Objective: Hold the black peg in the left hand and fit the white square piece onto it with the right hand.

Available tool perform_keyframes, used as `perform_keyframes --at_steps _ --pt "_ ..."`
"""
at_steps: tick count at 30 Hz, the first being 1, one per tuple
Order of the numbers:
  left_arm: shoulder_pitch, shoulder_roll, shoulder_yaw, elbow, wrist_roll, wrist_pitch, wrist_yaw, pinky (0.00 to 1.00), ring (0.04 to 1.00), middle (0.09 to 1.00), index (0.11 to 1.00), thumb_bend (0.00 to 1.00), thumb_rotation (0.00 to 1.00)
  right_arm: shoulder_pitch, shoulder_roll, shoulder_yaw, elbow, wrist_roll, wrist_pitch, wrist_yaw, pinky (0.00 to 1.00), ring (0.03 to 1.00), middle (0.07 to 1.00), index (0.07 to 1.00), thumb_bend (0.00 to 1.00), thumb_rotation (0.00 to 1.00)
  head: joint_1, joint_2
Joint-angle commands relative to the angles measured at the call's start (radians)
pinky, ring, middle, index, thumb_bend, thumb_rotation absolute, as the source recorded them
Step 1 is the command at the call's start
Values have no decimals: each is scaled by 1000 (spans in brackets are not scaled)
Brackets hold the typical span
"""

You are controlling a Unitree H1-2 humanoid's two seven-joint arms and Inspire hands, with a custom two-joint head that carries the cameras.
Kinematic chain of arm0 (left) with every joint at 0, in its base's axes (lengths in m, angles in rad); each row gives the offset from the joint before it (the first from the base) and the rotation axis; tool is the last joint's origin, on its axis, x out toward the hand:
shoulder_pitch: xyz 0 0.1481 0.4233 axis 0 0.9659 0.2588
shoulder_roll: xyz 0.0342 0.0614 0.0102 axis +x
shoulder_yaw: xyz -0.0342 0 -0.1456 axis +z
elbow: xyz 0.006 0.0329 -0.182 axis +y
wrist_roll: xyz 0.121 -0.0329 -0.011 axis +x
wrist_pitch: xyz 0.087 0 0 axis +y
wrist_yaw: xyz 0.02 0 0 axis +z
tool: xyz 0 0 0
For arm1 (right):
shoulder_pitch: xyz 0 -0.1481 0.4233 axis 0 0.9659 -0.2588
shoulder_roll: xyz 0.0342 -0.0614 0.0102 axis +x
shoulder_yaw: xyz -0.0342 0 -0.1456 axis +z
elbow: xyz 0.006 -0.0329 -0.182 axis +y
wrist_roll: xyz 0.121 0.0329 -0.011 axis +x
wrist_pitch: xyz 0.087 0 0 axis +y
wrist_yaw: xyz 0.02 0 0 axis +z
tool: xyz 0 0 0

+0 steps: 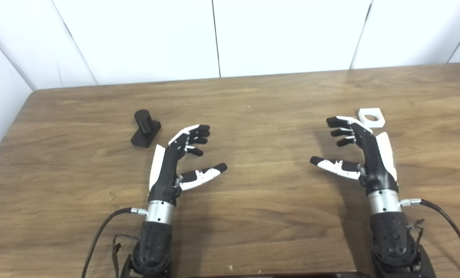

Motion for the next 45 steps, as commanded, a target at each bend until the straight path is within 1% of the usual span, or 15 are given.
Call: perform_keyframes --at_steps 1,3,5,6,8,10,13,16,22,25,29,32,36,38,45 --pt "-2 -22 -17 12 18 -11 16 558 692 727 718 746 116 -17 -28 -16 -21 17 -54 -4 551 667 728 708 687 20 52 -6" --pt "-2 -34 -23 18 26 -6 20 560 694 728 719 747 123 -16 -36 -23 -19 25 -53 -4 541 668 728 710 683 5 110 -16" --pt "-7 -49 -34 33 51 -4 31 554 692 728 725 739 125 -16 -48 -33 -19 39 -48 2 538 668 731 714 680 0 199 -35" --pt "-10 -55 -38 40 61 -5 37 549 689 727 727 736 125 -16 -53 -37 -17 45 -47 4 539 670 733 716 679 0 214 -39" --pt "-16 -65 -47 57 85 -4 50 547 686 728 729 728 123 -14 -55 -44 -39 62 -6 23 556 681 741 718 666 0 242 -48" --pt "-22 -71 -54 75 99 -11 66 548 682 727 727 727 134 -16 -61 -44 -40 40 -6 15 553 674 731 710 667 0 267 -55" --pt "-29 -76 -57 92 108 -23 86 553 677 718 717 738 141 -21 -67 -45 -29 21 -22 6 528 644 704 688 689 0 269 -56" --pt "-28 -76 -56 87 124 -13 97 597 694 717 715 735 146 -21 -63 -48 -39 22 -9 12 519 635 696 684 684 0 257 -55" --pt "-26 -76 -54 72 132 -3 98 595 695 721 714 734 150 -20 -66 -50 -49 3 6 15 486 628 685 676 678 0 264 -61" --pt "-25 -66 -61 57 166 5 100 595 705 732 710 724 162 -17 -62 -52 -60 4 23 21 476 623 684 675 663 0 263 -60" --pt "-29 -33 -68 28 271 37 120 582 702 732 690 691 199 -16 -60 -53 -64 12 26 21 480 617 683 673 659 0 260 -63" --pt "-32 -14 -66 -3 314 72 118 587 700 727 680 667 217 -16 -61 -54 -65 15 31 26 484 617 686 674 650 0 259 -61" --pt "-49 18 -57 -48 362 119 111 575 689 718 669 682 208 -22 -59 -58 -68 16 38 31 475 611 682 668 655 0 261 -58" --pt "-62 44 -56 -60 401 140 111 563 686 722 668 681 225 -24 -59 -58 -69 19 41 34 470 606 678 665 656 0 257 -61" --pt "-101 100 -33 -93 425 210 83 597 727 752 680 681 210 -24 -59 -57 -94 18 68 48 455 599 676 664 661 0 243 -59"
